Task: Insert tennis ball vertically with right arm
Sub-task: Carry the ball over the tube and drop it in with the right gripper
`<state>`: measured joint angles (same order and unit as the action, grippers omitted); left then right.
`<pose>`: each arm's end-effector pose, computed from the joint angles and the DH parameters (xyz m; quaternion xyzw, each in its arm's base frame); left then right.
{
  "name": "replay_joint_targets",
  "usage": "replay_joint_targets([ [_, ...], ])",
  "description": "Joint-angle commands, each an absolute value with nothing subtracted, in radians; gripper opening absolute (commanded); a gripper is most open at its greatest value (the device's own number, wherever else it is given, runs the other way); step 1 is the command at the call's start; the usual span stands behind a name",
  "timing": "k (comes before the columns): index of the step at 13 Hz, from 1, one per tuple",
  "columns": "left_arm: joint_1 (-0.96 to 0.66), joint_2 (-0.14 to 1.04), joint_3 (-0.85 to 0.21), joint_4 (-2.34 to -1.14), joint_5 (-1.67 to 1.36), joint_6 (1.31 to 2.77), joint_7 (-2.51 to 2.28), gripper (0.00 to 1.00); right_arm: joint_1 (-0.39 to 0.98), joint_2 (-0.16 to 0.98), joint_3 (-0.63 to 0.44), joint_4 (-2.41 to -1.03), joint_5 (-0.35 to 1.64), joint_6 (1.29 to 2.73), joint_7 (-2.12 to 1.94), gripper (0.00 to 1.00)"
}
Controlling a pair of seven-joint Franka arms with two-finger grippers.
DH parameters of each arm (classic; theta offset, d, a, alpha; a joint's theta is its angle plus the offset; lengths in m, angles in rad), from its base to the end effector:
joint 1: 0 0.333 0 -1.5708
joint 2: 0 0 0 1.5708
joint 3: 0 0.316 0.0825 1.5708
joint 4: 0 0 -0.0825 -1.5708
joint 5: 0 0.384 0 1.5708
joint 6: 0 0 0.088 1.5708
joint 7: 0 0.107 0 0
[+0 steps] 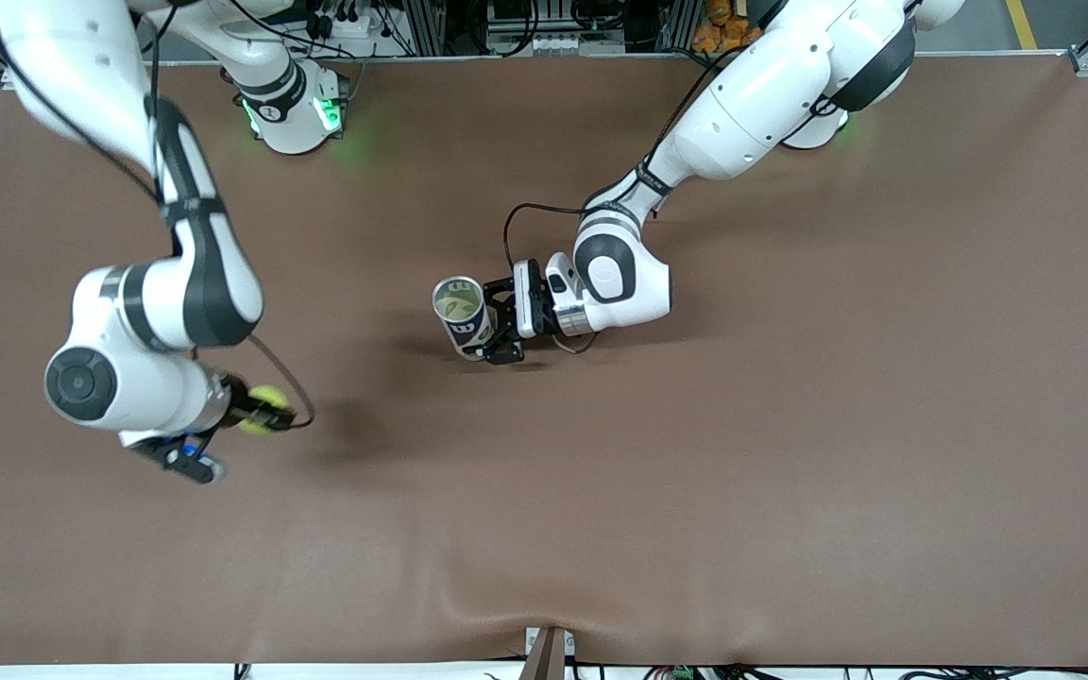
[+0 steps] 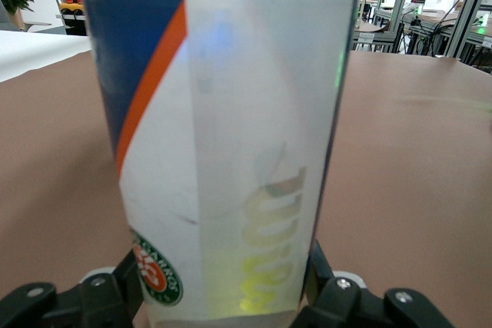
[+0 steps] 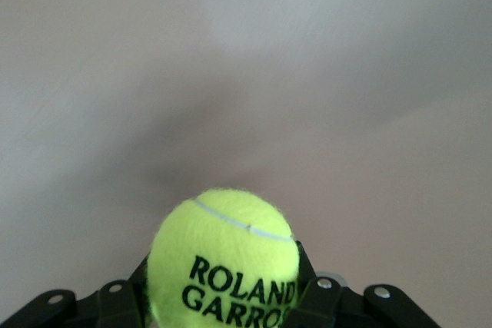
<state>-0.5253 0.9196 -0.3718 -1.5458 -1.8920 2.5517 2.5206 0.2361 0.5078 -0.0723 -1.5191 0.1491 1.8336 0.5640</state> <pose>0.4732 -0.5133 0.1298 0.6078 -0.5486 0.4029 0.4089 0.6608 0.1283 0.3531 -0.9693 0.2204 0.1077 0.0145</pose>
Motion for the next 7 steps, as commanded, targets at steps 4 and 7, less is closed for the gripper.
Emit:
replay_joint_targets([
  [4, -0.531, 0.908, -0.37, -1.563, -1.922, 2.571, 2.551, 0.81, 0.463, 0.406, -0.074, -1.513, 0.219, 1.733, 0.94, 0.53],
  [7, -0.531, 0.908, -0.37, -1.563, -1.921, 2.571, 2.551, 0.81, 0.58, 0.407, -0.075, -1.491, 0.219, 1.735, 1.138, 0.54],
])
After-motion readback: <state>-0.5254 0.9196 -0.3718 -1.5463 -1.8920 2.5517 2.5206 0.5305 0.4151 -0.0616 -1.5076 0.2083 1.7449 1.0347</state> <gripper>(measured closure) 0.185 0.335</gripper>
